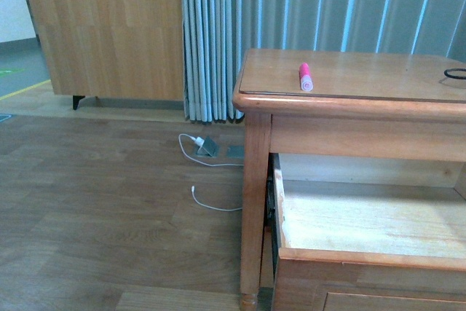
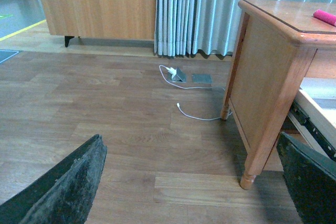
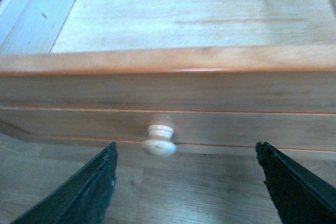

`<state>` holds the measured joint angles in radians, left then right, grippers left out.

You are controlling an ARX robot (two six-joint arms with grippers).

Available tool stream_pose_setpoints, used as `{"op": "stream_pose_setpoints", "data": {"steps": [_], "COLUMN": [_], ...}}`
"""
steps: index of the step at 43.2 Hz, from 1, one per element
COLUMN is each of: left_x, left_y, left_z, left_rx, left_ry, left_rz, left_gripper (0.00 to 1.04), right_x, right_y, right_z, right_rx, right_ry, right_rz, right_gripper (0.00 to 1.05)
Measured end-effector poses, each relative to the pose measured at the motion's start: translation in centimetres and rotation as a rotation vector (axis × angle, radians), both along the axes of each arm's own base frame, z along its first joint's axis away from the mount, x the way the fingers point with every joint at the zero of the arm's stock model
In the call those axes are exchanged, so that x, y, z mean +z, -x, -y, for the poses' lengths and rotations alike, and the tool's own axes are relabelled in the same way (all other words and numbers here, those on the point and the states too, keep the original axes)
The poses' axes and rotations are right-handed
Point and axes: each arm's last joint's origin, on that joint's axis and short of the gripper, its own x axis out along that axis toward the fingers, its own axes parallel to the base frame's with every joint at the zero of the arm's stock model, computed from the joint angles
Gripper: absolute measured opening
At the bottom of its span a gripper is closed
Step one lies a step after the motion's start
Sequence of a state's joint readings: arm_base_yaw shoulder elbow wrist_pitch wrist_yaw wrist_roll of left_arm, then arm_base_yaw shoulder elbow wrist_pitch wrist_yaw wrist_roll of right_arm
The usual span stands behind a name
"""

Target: Place pink marker in drawer with both arms

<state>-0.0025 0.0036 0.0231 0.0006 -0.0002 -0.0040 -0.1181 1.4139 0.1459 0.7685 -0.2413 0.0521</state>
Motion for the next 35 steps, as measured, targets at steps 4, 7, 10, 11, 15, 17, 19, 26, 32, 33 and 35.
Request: {"op": "stream_pose_setpoints", "data": {"steps": [4, 7, 10, 11, 15, 17, 19, 26, 32, 33, 35], "left_x": [0.0, 0.0, 0.0, 0.0, 0.0, 0.0, 0.0, 0.0, 0.0, 0.0, 0.0], "left_y": [0.0, 0.0, 0.0, 0.0, 0.0, 0.0, 0.0, 0.0, 0.0, 0.0, 0.0], "left_z": [0.0, 0.0, 0.0, 0.0, 0.0, 0.0, 0.0, 0.0, 0.0, 0.0, 0.0], "left_rx": [0.0, 0.0, 0.0, 0.0, 0.0, 0.0, 0.0, 0.0, 0.0, 0.0, 0.0], "left_ry": [0.0, 0.0, 0.0, 0.0, 0.0, 0.0, 0.0, 0.0, 0.0, 0.0, 0.0], "left_rz": [0.0, 0.0, 0.0, 0.0, 0.0, 0.0, 0.0, 0.0, 0.0, 0.0, 0.0], "left_gripper": [0.99, 0.99, 0.99, 0.99, 0.99, 0.99, 0.99, 0.99, 0.99, 0.99, 0.99], "right_x": [2.2, 3.2, 3.9, 4.3, 5.5, 6.2, 6.8, 8.1, 8.4, 8.3, 8.3], "right_y": [0.6, 1.1, 1.6, 2.0, 3.5, 4.5, 5.4, 6.8, 7.0, 7.0, 7.0], "right_z": [1.5, 2.2, 2.6, 2.7, 2.7, 2.6, 2.4, 2.7, 2.8, 2.8, 2.8], "right_rx": [-0.064, -0.08, -0.081, -0.078, -0.048, -0.017, 0.002, -0.024, -0.038, -0.039, -0.039], "right_ry": [-0.016, -0.032, -0.051, -0.061, -0.09, -0.104, -0.115, -0.126, -0.132, -0.132, -0.134], "right_rz": [0.073, 0.092, 0.1, 0.105, 0.123, 0.137, 0.155, 0.205, 0.217, 0.216, 0.214], "right_gripper": [0.98, 0.96, 0.96, 0.96, 0.96, 0.96, 0.96, 0.96, 0.96, 0.96, 0.96]}}
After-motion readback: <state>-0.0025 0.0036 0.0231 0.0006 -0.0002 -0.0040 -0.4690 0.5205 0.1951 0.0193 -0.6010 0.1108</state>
